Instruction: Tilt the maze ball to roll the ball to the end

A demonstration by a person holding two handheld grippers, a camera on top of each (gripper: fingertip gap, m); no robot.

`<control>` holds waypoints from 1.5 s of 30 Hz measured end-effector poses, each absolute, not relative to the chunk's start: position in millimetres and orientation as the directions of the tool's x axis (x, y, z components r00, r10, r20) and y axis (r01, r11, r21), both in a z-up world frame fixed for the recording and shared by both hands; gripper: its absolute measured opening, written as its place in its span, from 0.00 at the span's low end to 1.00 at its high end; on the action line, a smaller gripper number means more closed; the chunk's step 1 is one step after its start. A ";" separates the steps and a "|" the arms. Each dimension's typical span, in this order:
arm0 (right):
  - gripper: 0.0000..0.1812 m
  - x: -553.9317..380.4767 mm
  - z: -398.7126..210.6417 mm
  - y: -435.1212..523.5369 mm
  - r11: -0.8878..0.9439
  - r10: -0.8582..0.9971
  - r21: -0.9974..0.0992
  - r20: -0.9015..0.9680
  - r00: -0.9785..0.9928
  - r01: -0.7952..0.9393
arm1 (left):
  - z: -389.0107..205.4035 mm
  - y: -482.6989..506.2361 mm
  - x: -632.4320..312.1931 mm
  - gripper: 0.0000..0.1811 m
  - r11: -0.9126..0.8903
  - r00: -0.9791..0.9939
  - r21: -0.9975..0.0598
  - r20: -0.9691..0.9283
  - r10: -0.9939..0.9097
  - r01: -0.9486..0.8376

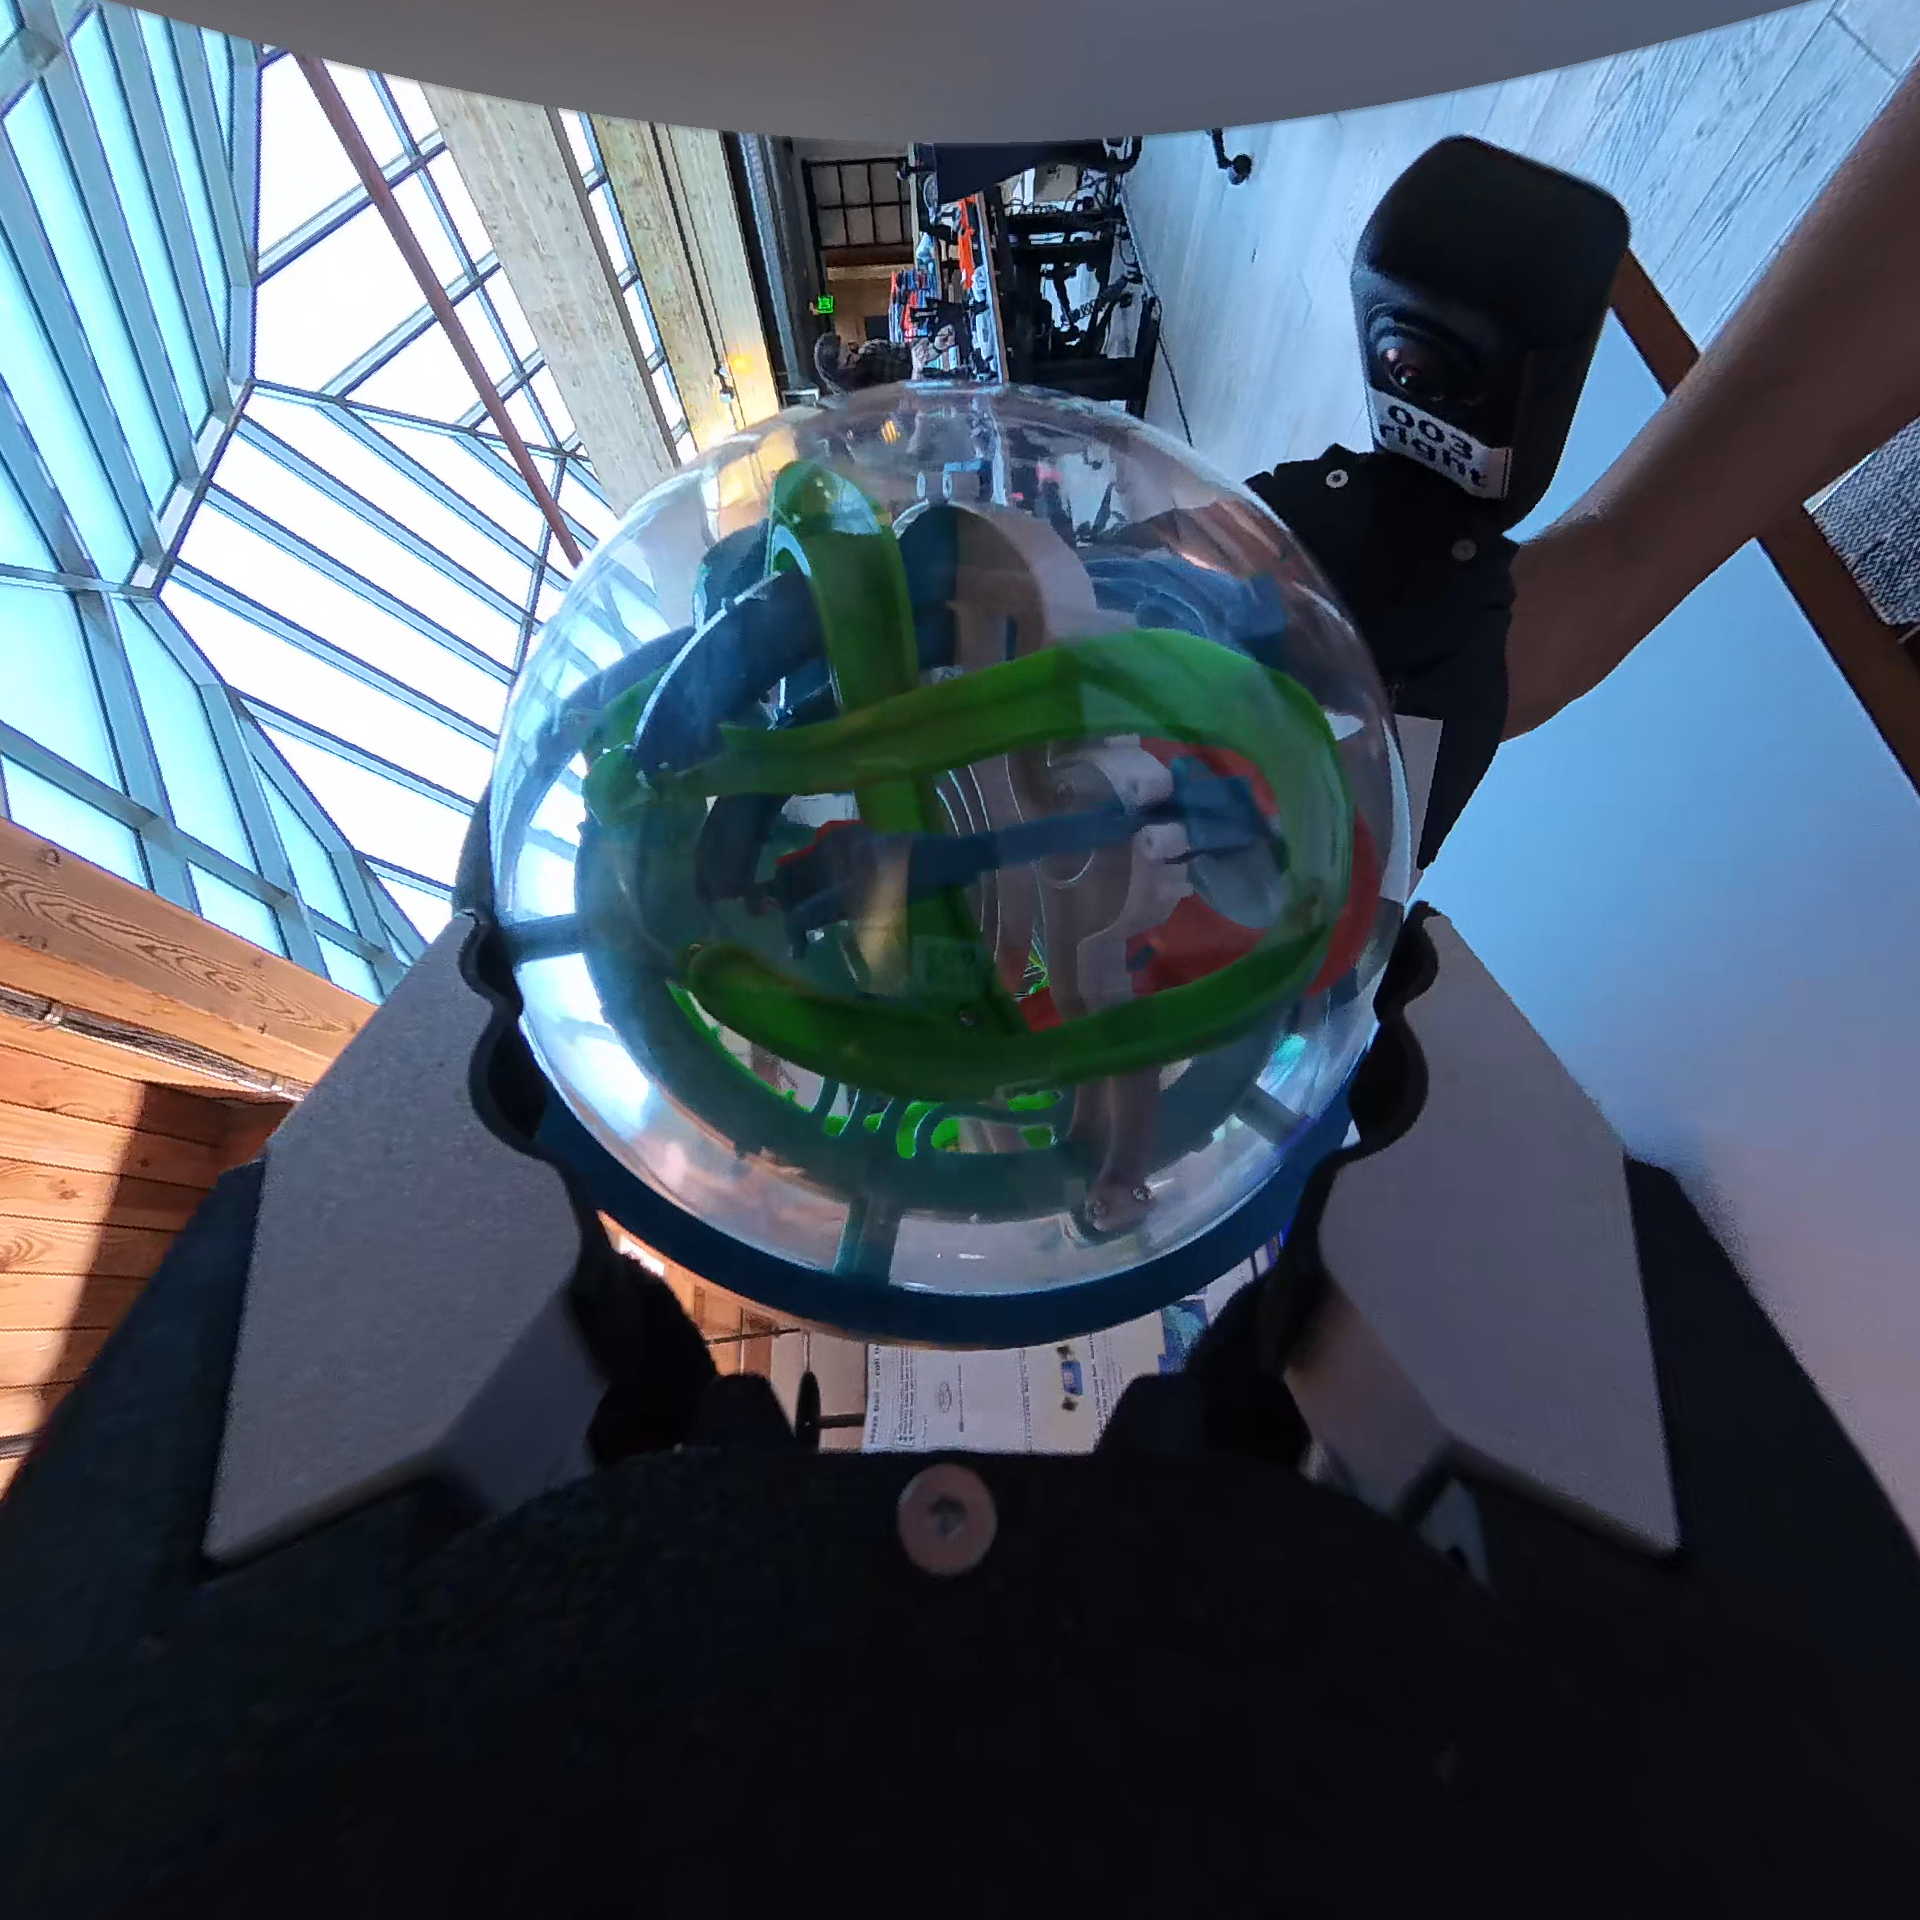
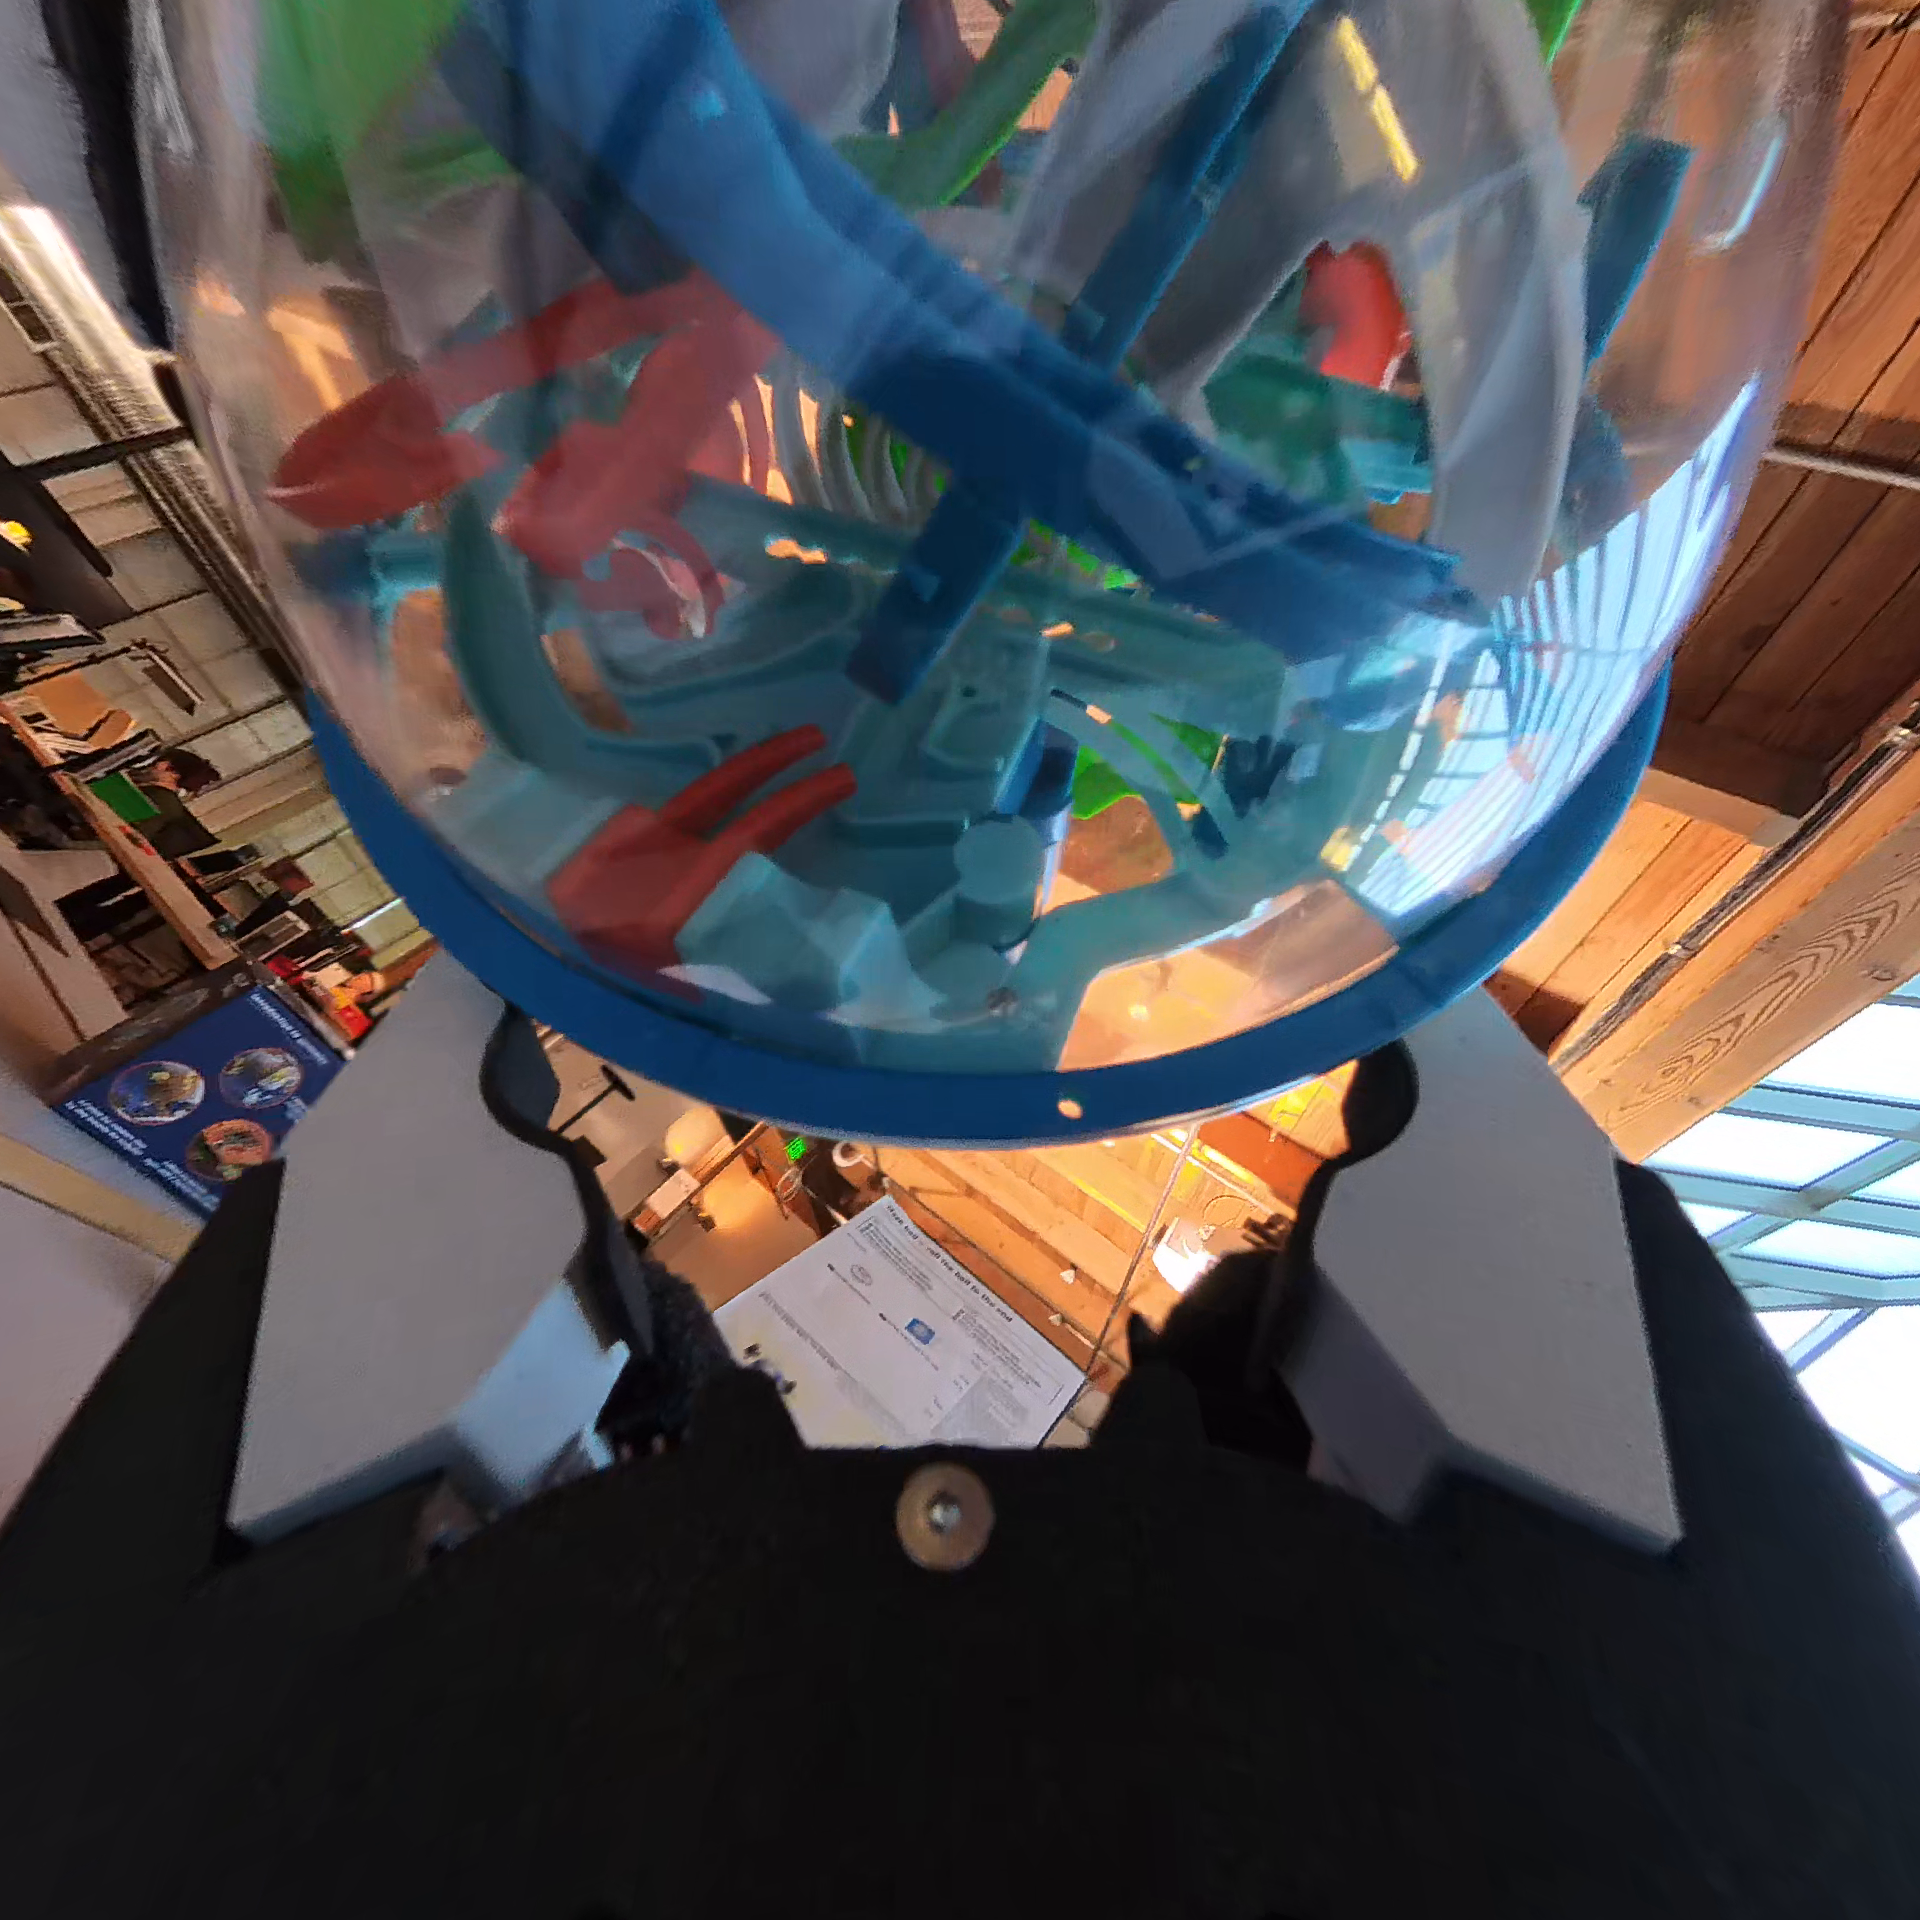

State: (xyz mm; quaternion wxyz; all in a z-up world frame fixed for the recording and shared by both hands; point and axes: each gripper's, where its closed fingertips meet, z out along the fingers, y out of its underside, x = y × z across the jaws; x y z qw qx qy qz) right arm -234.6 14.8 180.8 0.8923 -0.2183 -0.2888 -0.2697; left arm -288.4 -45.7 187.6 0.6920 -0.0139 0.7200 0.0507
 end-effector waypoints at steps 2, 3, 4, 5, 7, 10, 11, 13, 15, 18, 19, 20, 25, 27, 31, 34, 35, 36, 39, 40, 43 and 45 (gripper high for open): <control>0.84 -233.1 183.5 12.3 0.760 -0.385 -0.205 0.623 0.681 0.617 | 188.3 -46.4 -287.7 0.86 0.993 -0.039 0.079 -0.996 0.076 -0.090; 0.84 -232.8 184.8 10.9 0.763 -0.396 -0.190 0.619 0.678 0.618 | 188.7 -47.0 -287.5 0.86 0.992 -0.037 0.090 -0.996 0.087 -0.091; 0.84 -232.3 185.7 10.3 0.764 -0.401 -0.182 0.617 0.677 0.619 | 189.1 -47.6 -287.3 0.86 0.991 -0.035 0.098 -0.995 0.095 -0.093; 0.84 -231.9 186.5 10.1 0.764 -0.406 -0.178 0.615 0.676 0.621 | 189.3 -48.1 -286.9 0.86 0.990 -0.034 0.106 -0.994 0.103 -0.094; 0.84 -231.0 187.3 10.5 0.763 -0.407 -0.179 0.615 0.676 0.622 | 189.6 -48.7 -286.1 0.86 0.989 -0.032 0.114 -0.993 0.111 -0.098; 0.84 -230.3 186.9 9.9 0.766 -0.401 -0.184 0.613 0.681 0.616 | 189.3 -50.7 -284.8 0.86 0.988 -0.035 0.119 -0.993 0.116 -0.094; 0.84 -229.8 187.0 9.6 0.768 -0.399 -0.184 0.611 0.683 0.614 | 189.3 -51.6 -284.3 0.86 0.988 -0.037 0.122 -0.992 0.119 -0.093; 0.84 -229.3 187.2 8.8 0.772 -0.395 -0.186 0.608 0.688 0.608 | 189.7 -53.3 -283.1 0.86 0.988 -0.041 0.125 -0.992 0.122 -0.093; 0.84 -228.5 187.5 8.5 0.776 -0.389 -0.191 0.606 0.694 0.601 | 190.4 -54.3 -281.9 0.86 0.988 -0.046 0.125 -0.992 0.121 -0.094; 0.84 -227.5 187.4 9.2 0.783 -0.372 -0.204 0.603 0.705 0.587 | 191.3 -54.9 -279.7 0.86 0.988 -0.057 0.119 -0.992 0.114 -0.094; 0.84 -227.1 187.1 9.8 0.786 -0.367 -0.208 0.602 0.709 0.583 | 191.4 -54.9 -279.0 0.86 0.988 -0.060 0.118 -0.992 0.112 -0.095; 0.84 -226.7 186.6 10.5 0.788 -0.361 -0.213 0.600 0.714 0.578 | 191.3 -54.9 -278.2 0.86 0.988 -0.063 0.118 -0.992 0.112 -0.096; 0.84 -226.0 180.1 17.4 0.808 -0.298 -0.262 0.592 0.749 0.528 | 189.2 -53.5 -273.0 0.86 0.990 -0.091 0.092 -0.992 0.083 -0.104; 0.84 -227.3 174.3 24.1 0.819 -0.241 -0.308 0.582 0.777 0.485 | 187.5 -51.0 -270.3 0.86 0.991 -0.112 0.068 -0.992 0.055 -0.113; 0.83 -232.2 159.7 39.9 0.828 -0.126 -0.398 0.556 0.821 0.396 | 180.0 -44.5 -265.8 0.86 0.990 -0.164 0.035 -0.986 0.012 -0.138; 0.83 -233.5 152.5 48.7 0.823 -0.084 -0.434 0.545 0.834 0.367 | 175.6 -38.6 -263.5 0.86 0.986 -0.185 0.027 -0.983 -0.003 -0.163; 0.83 -233.4 151.0 50.6 0.820 -0.078 -0.442 0.544 0.835 0.364 | 174.9 -36.6 -263.1 0.86 0.985 -0.188 0.023 -0.982 -0.009 -0.171; 0.83 -233.1 149.7 51.9 0.817 -0.074 -0.448 0.545 0.835 0.364 | 174.4 -34.6 -263.0 0.86 0.984 -0.189 0.016 -0.982 -0.018 -0.177; 0.83 -233.1 143.8 54.3 0.803 -0.034 -0.482 0.548 0.836 0.349 | 173.6 -28.2 -262.3 0.86 0.980 -0.185 -0.048 -0.979 -0.084 -0.192; 0.83 -233.9 140.1 54.8 0.799 0.000 -0.504 0.546 0.838 0.329 | 172.5 -25.7 -261.9 0.86 0.976 -0.185 -0.091 -0.974 -0.128 -0.196; 0.83 -237.5 122.2 57.3 0.759 0.145 -0.604 0.521 0.841 0.243 | 166.6 -14.6 -260.1 0.86 0.939 -0.177 -0.270 -0.935 -0.309 -0.214; 0.83 -238.6 107.3 56.3 0.723 0.247 -0.669 0.486 0.839 0.174 | 157.8 -3.3 -259.7 0.86 0.879 -0.165 -0.406 -0.876 -0.452 -0.251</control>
